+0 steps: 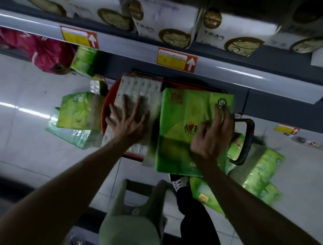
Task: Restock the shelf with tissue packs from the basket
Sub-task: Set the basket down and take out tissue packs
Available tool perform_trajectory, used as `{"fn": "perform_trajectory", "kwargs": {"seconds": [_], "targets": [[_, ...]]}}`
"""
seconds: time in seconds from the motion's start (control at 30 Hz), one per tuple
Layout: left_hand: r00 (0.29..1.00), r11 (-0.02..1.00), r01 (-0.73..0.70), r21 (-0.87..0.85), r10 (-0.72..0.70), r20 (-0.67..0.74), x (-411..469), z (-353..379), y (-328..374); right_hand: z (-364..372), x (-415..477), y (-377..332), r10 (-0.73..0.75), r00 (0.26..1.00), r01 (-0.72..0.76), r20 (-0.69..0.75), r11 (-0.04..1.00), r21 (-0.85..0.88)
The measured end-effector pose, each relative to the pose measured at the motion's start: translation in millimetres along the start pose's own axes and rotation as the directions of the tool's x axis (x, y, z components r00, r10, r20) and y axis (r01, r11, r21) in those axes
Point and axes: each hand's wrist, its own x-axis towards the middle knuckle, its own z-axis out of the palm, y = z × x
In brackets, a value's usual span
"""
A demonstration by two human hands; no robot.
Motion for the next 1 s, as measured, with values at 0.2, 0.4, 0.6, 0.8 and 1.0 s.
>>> {"fn": "perform_trajectory", "kwargs": {"seconds": [0.2,0.4,0.6,0.8,1.0], "targets": [[1.000,0.999,-0.021,-0.033,0.021,-0.001,-11.7,-2.6,3.9,11.2,-15.4,3.1,-0.035,0.996,0.052,0.076,0.973,-0.225],[0.984,0.997,-0.070,-0.040,0.062,-0.167,-17.0,7.3,5.2,17.0,-16.9,3.9,-0.016,0.998,0.033,0.065,0.961,-0.274],[0.960,0.980,-0.196,-0.040,0.184,-0.211,-19.8,14.4,-13.1,23.0,-27.4,-2.2,-0.069,0.998,0.070,0.015,0.956,-0.286],[0.913,0.941,-0.337,0.036,0.336,-0.231,-11.9,0.5,-48.2,41.0,-43.5,-47.7,-0.261,0.955,0.285,0.144,0.940,-0.187],[0.888,0.918,-0.387,0.086,0.396,-0.235,-8.8,7.1,-55.6,55.5,-40.4,-56.8,-0.420,0.868,0.492,0.266,0.801,-0.341]]}}
